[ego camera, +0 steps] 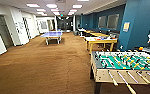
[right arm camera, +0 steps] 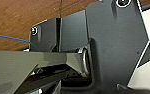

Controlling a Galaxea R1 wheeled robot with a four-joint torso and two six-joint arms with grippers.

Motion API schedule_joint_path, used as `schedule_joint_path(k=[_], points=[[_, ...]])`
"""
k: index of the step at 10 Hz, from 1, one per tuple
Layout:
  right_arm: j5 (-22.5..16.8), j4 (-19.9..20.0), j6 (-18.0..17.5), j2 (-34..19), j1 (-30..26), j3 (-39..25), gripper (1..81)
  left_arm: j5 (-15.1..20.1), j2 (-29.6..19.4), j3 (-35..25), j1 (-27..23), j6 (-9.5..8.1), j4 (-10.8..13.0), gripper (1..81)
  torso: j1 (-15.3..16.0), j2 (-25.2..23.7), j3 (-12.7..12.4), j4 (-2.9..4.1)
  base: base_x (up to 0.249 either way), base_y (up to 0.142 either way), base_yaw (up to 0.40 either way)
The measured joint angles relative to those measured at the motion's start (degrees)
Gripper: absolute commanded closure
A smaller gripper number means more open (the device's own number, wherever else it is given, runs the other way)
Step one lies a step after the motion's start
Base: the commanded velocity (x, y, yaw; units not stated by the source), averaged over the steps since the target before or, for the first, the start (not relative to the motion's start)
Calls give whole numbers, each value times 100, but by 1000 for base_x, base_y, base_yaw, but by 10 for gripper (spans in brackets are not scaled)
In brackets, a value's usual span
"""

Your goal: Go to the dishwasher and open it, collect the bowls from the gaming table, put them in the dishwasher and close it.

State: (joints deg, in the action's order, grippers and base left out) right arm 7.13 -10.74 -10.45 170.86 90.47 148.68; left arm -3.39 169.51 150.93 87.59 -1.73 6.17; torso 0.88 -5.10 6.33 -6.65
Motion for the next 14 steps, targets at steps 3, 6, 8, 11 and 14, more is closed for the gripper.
schedule_joint_path(k=[3,6,8,11,14], points=[[-17,-33,1,161,22,-33,10,-2,-171,54,9,0,-5,10,-11,-5,-2,0,135,0,0],[24,-44,0,-5,-33,24,10,-30,-16,-18,-7,0,-6,10,-9,-2,-2,0,135,0,0],[11,-45,1,61,-12,20,10,-18,-79,0,12,0,-6,10,-11,-2,-2,0,134,0,0],[15,-44,0,83,-17,9,10,-22,-30,26,11,0,-9,10,-11,-2,-2,0,135,0,0],[22,-44,0,50,-50,9,10,-51,-21,23,-9,0,-9,10,-6,-2,-2,0,111,0,0]])
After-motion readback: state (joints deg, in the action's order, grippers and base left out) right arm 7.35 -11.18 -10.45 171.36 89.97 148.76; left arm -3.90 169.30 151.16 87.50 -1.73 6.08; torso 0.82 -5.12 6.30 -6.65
